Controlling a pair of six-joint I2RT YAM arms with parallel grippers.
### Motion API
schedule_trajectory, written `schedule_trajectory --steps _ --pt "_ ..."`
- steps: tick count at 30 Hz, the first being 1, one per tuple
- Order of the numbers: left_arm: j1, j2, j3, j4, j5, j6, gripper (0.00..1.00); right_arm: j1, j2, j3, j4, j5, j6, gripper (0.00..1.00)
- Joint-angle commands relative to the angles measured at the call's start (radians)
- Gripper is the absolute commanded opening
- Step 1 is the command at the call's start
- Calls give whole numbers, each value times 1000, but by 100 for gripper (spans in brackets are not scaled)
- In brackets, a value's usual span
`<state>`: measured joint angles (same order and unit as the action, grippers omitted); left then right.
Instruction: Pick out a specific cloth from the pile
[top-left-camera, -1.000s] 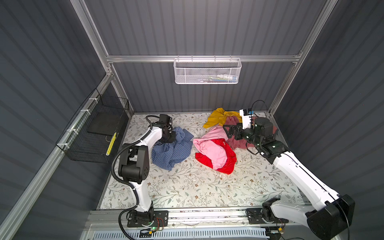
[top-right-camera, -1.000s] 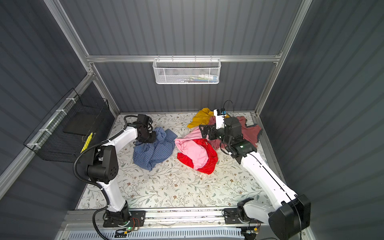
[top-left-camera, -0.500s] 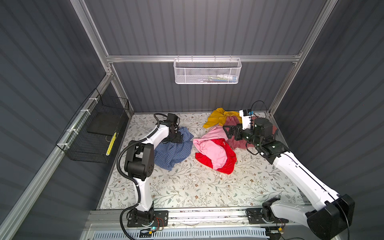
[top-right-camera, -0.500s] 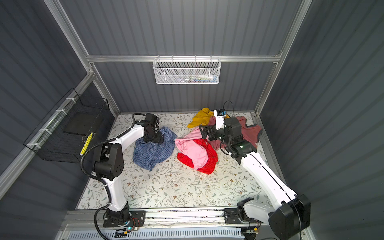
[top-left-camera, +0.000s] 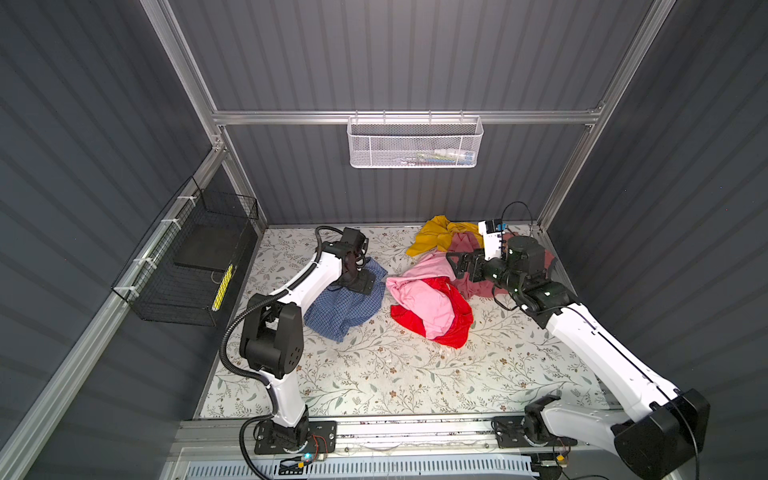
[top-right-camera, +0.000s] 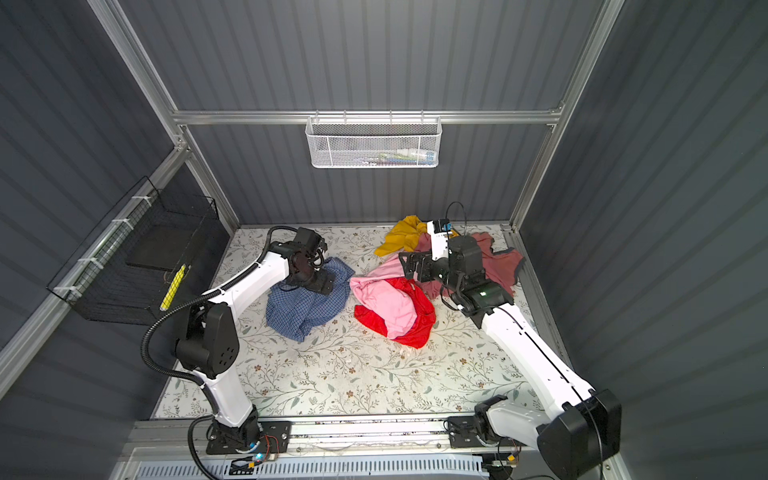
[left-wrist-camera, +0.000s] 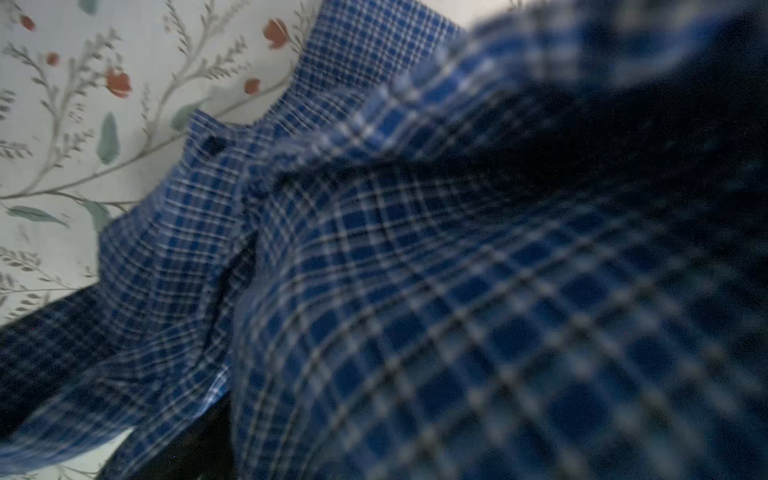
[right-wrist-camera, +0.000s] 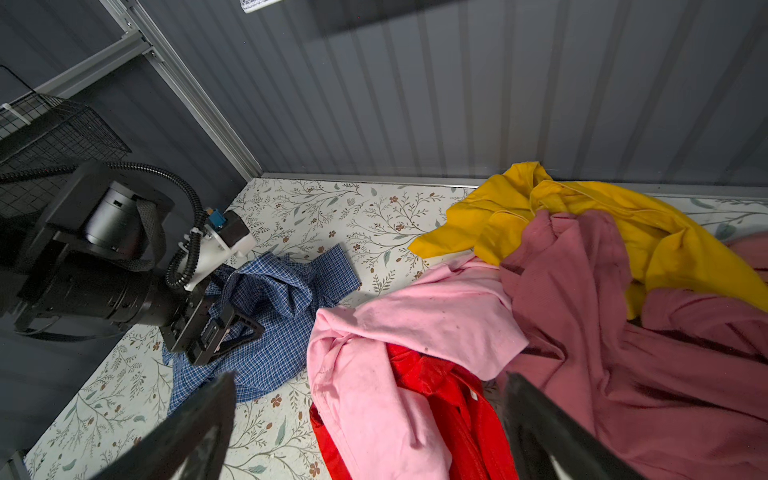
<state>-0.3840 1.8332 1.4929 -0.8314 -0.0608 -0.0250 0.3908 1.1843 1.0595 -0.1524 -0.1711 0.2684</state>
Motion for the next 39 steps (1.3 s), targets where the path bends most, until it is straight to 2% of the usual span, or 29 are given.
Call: schedule_trajectory --steps 1,10,15,20,22,24,27,29,32,39 --pt "-12 22 -27 -15 78 19 98 5 -11 18 -27 12 -12 99" --pt "-42 151 -43 15 32 -24 100 5 9 41 -46 7 -11 99" --pt "-42 238 -20 52 -125 -67 100 5 10 47 -53 11 -17 99" --pt "-42 335 14 72 -159 -70 97 5 6 53 -66 13 -24 99" --pt "-40 356 13 66 -175 -70 89 5 -3 51 -77 20 -31 99" --pt "-23 367 4 63 -160 -71 75 5 -13 44 -82 28 -36 99" --pt "31 364 -15 74 -88 -86 48 3 -23 33 -84 33 -42 99" --pt "66 344 -31 92 -67 -99 25 3 -23 31 -85 30 -42 99" --pt "105 301 -37 104 -59 -81 0 4 -22 28 -85 28 -46 99" --pt "148 209 5 110 -120 -23 0 3 -29 26 -82 32 -56 99"
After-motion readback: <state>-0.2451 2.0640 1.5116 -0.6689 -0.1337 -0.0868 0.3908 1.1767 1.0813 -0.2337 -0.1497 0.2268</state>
